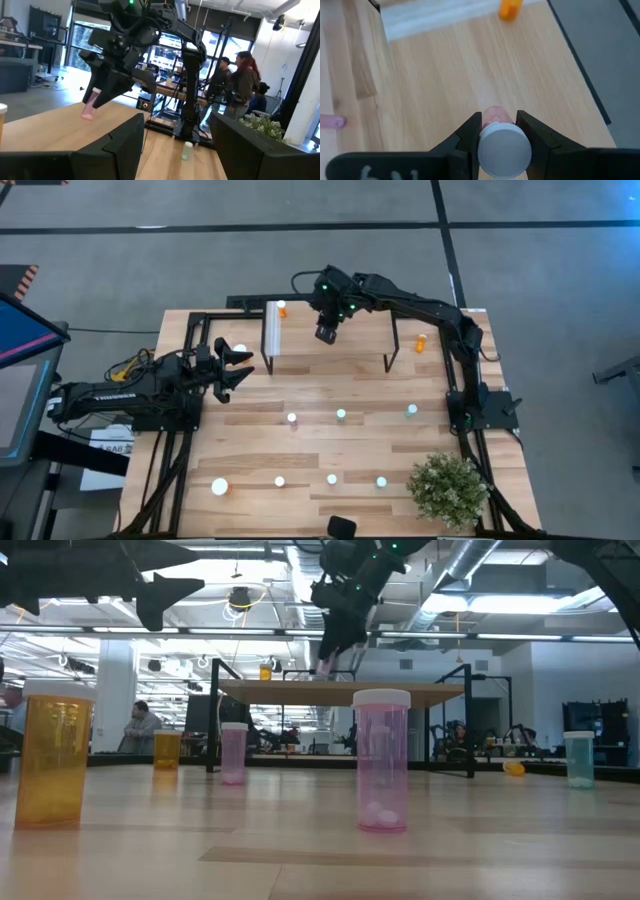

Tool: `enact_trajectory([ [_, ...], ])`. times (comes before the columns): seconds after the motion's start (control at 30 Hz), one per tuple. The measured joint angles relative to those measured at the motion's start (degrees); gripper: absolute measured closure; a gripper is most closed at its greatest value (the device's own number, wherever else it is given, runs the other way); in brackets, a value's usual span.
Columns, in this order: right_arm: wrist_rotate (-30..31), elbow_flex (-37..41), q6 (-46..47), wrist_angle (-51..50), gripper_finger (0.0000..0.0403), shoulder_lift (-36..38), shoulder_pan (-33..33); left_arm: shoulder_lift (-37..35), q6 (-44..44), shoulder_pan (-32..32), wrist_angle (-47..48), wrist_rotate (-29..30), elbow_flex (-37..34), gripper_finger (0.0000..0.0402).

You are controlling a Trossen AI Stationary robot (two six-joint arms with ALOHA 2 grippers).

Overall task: Pick and place medicine bottles onto shelf by color
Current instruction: Put the top right pink pill bottle on the shelf

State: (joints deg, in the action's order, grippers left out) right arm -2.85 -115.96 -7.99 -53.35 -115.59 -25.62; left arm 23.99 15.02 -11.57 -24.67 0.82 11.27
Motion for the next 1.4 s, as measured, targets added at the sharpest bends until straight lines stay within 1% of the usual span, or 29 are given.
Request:
enact_trajectory([
  [0.17, 0.0, 0.0, -0.2, -3.8, 0.0277, 0.0, -1.3, 0.0, -0.1, 0.0, 0.0, 0.0, 0.0, 0.0187],
  [0.47, 1.6, 0.0, -0.6, -6.9, 0.0276, 0.0, -2.6, 0.0, 0.1, 0.0, 0.4, 0.0, 0.0, 0.0187],
  [0.87, 1.8, 0.0, 0.4, -10.1, 0.0223, 0.0, -3.1, 0.0, 1.0, 0.0, 1.1, 0.0, 0.0, 0.0187],
  [1.23, 1.7, 0.0, 0.4, -10.4, 0.0222, 0.0, -3.0, 0.0, 1.5, 0.0, 1.4, -0.1, 0.0, 0.0187],
  [1.4, 1.7, 0.0, 0.4, -10.7, 0.0208, 0.1, -3.0, 0.0, 1.5, 0.0, 2.2, -0.5, 0.0, 0.0187],
])
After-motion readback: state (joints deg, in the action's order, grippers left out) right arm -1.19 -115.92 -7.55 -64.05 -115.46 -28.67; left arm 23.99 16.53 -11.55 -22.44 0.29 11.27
